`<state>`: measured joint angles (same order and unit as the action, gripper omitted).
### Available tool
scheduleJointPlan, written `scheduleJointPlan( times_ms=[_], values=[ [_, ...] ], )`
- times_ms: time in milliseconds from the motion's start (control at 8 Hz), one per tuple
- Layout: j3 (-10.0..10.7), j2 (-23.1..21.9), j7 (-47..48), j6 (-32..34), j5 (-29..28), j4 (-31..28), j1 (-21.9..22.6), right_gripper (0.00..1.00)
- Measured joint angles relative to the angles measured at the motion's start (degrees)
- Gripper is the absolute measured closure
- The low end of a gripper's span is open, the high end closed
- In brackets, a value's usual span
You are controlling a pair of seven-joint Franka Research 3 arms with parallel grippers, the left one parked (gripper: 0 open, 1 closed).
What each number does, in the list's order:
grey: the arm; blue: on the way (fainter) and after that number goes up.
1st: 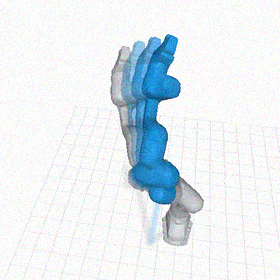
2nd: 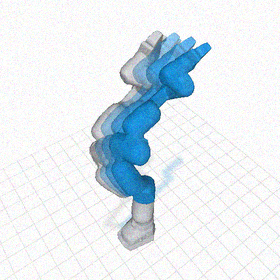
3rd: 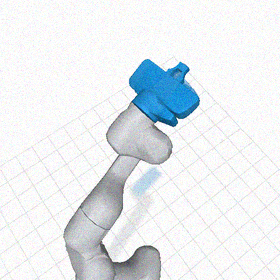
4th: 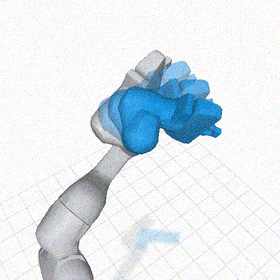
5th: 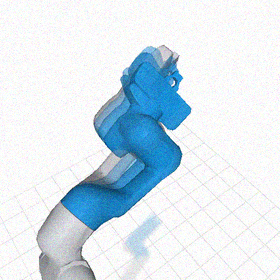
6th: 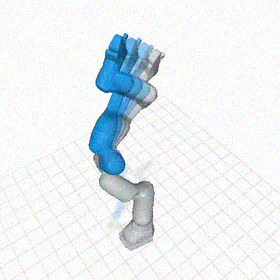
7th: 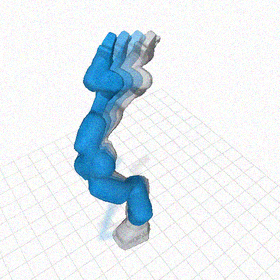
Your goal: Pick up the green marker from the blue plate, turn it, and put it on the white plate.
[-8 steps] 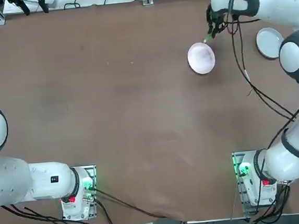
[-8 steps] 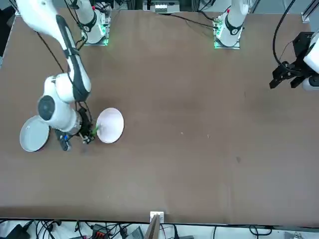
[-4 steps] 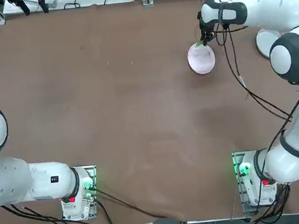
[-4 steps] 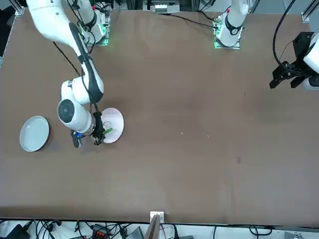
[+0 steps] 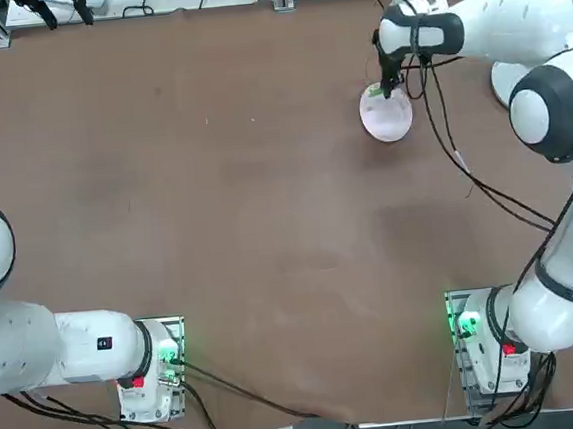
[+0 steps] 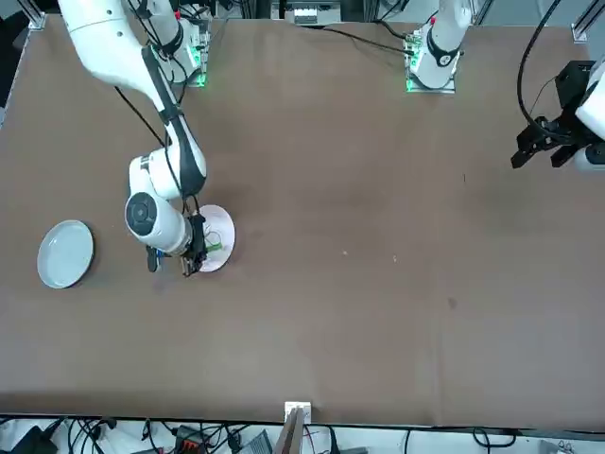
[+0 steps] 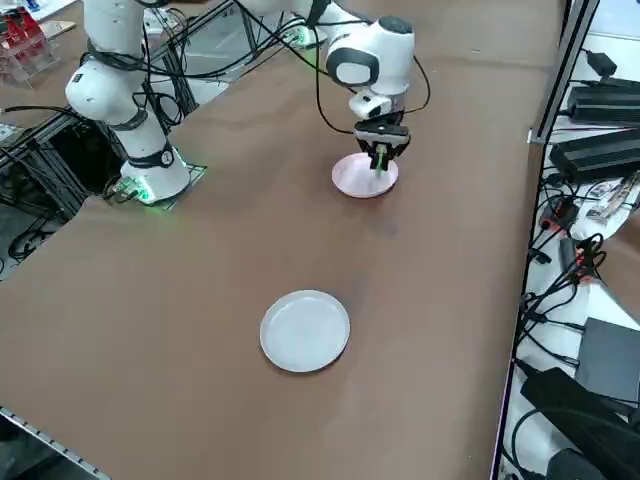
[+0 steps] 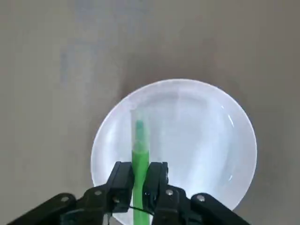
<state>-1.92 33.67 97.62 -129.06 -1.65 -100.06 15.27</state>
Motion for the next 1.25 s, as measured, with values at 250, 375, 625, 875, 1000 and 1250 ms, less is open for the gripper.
scheduleJointPlan(
  times_ms=[250, 375, 625, 875, 1000, 1250],
  values=[
    [0.0, 0.6, 2.0, 0.2, 0.0, -0.7, 0.5, 0.84],
    [0.0, 0.6, 2.0, 0.2, 0.0, -1.8, 0.6, 0.84],
    [0.0, 0.7, 2.0, 0.1, 0.0, -3.6, 0.7, 0.84],
    [0.0, 0.6, 2.0, 0.1, 0.1, -4.0, 0.9, 0.81],
    [0.0, 0.6, 2.0, 0.1, 0.3, -4.0, 1.0, 0.7],
    [0.0, 0.5, 1.6, 0.1, 1.4, -3.9, 1.1, 0.33]
  ],
)
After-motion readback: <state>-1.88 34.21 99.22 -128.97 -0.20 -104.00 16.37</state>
